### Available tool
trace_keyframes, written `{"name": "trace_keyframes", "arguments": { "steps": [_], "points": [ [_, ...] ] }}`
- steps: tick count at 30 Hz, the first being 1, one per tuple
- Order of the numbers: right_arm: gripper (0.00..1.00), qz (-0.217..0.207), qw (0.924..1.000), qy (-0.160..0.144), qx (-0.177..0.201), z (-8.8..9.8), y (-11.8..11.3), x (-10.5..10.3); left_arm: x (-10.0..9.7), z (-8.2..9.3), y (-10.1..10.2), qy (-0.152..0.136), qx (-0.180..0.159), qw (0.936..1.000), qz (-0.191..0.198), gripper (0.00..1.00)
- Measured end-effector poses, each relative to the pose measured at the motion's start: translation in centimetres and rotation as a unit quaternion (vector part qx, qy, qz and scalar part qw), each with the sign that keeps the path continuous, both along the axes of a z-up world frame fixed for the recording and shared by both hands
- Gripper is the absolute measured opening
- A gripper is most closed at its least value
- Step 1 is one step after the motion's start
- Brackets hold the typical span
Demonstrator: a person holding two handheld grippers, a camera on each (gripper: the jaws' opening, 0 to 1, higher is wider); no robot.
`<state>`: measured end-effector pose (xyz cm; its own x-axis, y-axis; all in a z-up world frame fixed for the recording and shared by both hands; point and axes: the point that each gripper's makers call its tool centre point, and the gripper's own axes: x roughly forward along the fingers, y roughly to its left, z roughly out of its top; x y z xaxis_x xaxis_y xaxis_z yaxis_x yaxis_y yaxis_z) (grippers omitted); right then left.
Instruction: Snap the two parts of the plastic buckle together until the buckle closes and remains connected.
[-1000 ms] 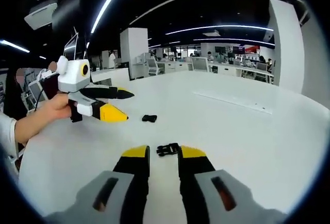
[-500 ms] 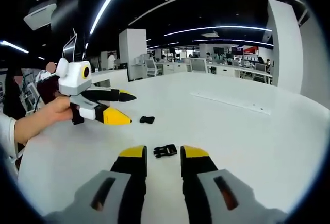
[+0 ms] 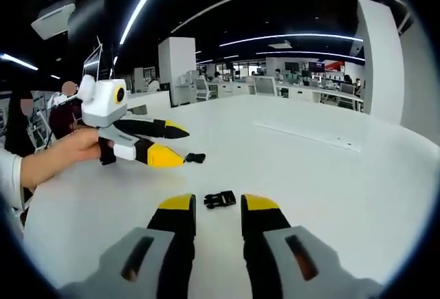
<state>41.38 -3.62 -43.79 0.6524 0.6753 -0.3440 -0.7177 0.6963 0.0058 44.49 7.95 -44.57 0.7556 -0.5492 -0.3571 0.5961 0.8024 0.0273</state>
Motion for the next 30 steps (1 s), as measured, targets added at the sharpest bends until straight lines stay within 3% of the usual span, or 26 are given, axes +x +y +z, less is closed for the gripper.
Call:
{"name": "trace_keyframes", "arguments": {
  "steps": [6, 13, 30],
  "points": [
    [0.25, -0.002, 1.0000, -0.001, 0.002, 0.12, -0.14, 0.09, -0.19, -0.48, -0.38, -0.002, 0.029, 0.9995, -0.009, 0.41],
    [0.24, -0.002, 1.0000, -0.001, 0.006, 0.26, -0.10, 0.00, 0.05, -0.41, -0.31, 0.009, 0.014, 0.9999, -0.004, 0.34],
    [0.22, -0.002, 0.9999, 0.002, 0.014, 0.50, -0.19, 0.04, 0.32, -0.98, -1.06, 0.039, 0.003, 0.9992, -0.009, 0.26]
  ]
}}
